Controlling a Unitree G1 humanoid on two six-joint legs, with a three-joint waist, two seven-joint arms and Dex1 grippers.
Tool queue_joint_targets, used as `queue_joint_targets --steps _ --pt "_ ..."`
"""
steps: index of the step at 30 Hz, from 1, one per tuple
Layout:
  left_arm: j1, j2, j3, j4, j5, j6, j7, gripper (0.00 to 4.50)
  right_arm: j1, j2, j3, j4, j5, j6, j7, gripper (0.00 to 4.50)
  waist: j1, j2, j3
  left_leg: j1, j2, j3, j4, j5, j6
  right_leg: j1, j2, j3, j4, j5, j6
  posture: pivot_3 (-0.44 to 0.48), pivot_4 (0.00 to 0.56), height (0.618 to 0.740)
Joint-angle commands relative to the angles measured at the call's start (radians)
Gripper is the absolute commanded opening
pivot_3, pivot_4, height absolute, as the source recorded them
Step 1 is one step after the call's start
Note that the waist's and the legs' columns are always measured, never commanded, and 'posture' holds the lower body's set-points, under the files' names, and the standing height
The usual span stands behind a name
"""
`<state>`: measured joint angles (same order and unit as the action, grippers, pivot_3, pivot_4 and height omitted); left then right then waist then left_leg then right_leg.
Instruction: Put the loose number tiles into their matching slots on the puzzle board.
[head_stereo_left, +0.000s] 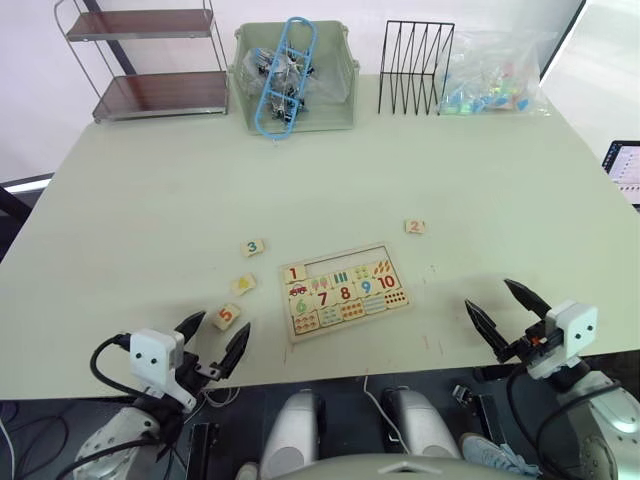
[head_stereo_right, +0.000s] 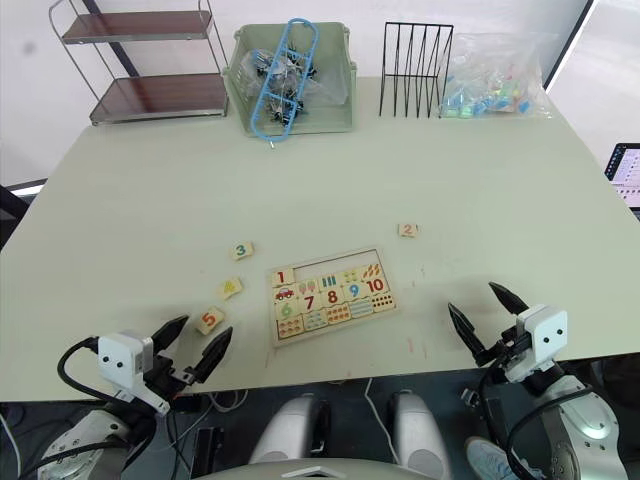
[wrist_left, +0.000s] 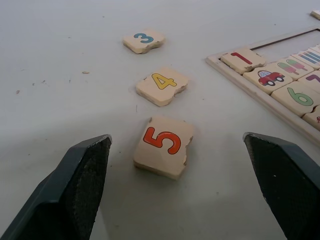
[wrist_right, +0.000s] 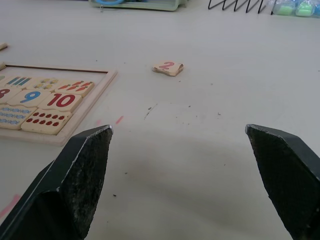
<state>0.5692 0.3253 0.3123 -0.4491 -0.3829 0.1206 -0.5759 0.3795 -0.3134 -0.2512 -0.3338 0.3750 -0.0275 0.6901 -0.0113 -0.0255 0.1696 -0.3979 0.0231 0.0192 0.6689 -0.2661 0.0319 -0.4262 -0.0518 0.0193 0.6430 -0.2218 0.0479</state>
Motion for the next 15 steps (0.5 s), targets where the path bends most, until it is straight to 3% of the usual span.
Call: queue_joint_targets --steps 1,15 --pt "0.001 0.014 0.008 0.001 -0.002 -0.02 -0.008 4.5 0.01 -0.006 0.005 -0.012 0.004 -0.038 0.003 4.46 0.0 0.0 0.0 0.0 0.0 0.0 0.0 0.0 0.0 0.0 0.0 0.0 0.0 0.0 0.0 0.0 0.15 0.74" --pt "-0.003 0.031 0.023 0.023 -0.013 -0.033 -0.027 4.5 0.012 -0.021 0.017 -0.003 0.005 -0.062 0.01 4.46 0.0 0.0 -0.001 0.001 0.0 0.0 0.0 0.0 0.0 0.001 0.0 0.0 0.0 0.0 0.0 0.0 0.15 0.74"
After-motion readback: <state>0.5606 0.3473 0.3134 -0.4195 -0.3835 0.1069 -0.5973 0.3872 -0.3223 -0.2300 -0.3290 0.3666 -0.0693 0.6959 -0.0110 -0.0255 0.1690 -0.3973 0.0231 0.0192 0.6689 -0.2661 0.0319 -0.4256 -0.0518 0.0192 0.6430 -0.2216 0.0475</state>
